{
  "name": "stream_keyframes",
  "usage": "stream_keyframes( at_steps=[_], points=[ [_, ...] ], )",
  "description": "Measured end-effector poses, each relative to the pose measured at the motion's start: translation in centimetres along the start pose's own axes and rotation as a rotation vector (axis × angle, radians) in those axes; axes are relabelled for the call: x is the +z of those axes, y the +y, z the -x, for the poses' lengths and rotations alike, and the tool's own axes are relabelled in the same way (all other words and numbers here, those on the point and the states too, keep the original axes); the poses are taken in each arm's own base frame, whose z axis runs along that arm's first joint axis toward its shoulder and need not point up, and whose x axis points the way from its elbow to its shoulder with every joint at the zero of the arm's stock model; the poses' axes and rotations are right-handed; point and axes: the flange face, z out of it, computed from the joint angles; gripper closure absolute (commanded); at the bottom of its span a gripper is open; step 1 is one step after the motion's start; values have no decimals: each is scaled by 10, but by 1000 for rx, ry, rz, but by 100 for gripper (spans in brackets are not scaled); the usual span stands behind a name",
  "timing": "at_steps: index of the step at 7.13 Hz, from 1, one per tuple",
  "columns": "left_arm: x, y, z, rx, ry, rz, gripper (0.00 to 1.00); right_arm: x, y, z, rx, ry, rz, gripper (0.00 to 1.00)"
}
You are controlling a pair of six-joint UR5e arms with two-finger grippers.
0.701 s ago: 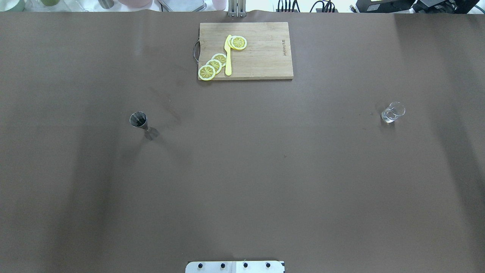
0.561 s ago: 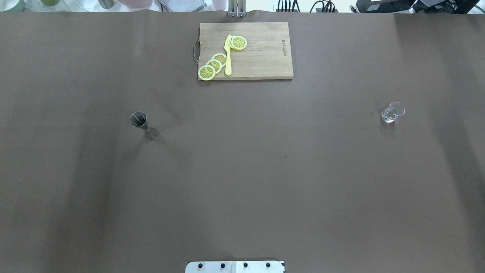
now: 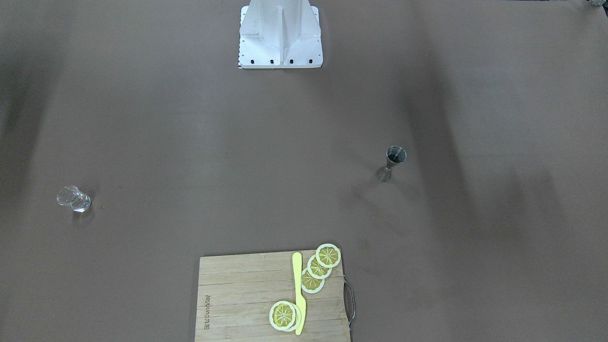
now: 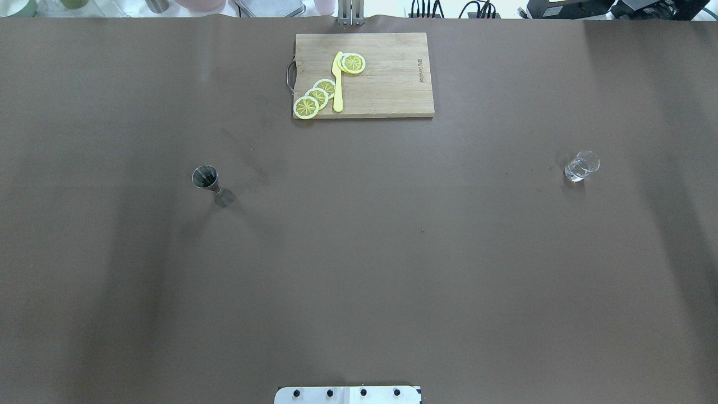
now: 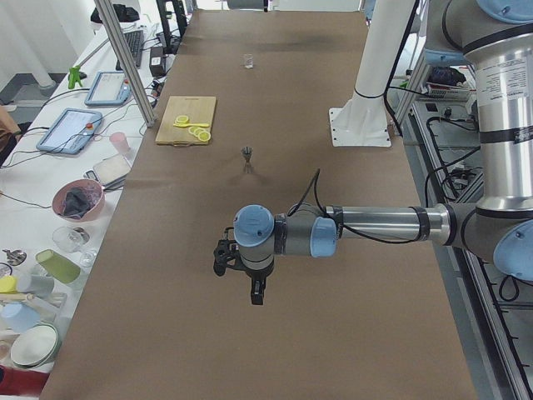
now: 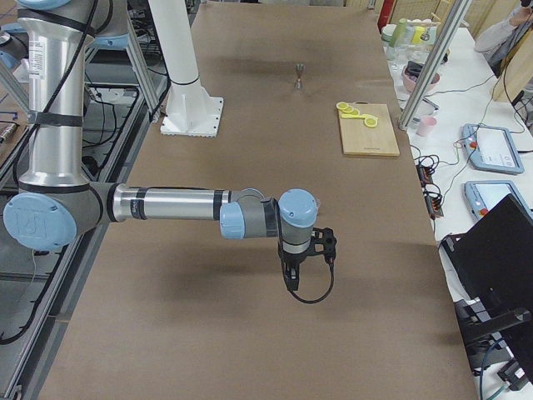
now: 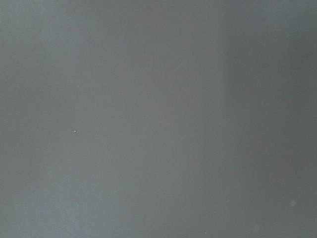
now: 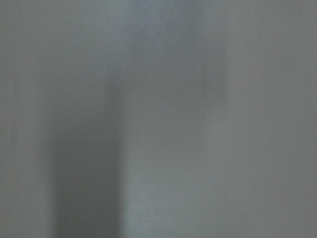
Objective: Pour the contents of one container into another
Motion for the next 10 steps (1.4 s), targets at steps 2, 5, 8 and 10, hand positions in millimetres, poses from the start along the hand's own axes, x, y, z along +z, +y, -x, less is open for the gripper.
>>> stream_keyframes(
  at_steps=[2, 5, 8, 10],
  points=[
    [-2, -2, -2, 8, 0, -6, 1, 0, 1, 2, 0, -13, 0, 0],
    [-4, -3, -6, 11, 2, -9, 1, -8, -2, 4, -3, -10, -18, 0],
    [-4, -2, -7, 8, 27, -8, 1, -20, -7, -1, 7, -7, -45, 0],
    [-3, -2, -8, 9, 30, -7, 1, -25, -7, -4, 15, -10, -54, 0]
  ],
)
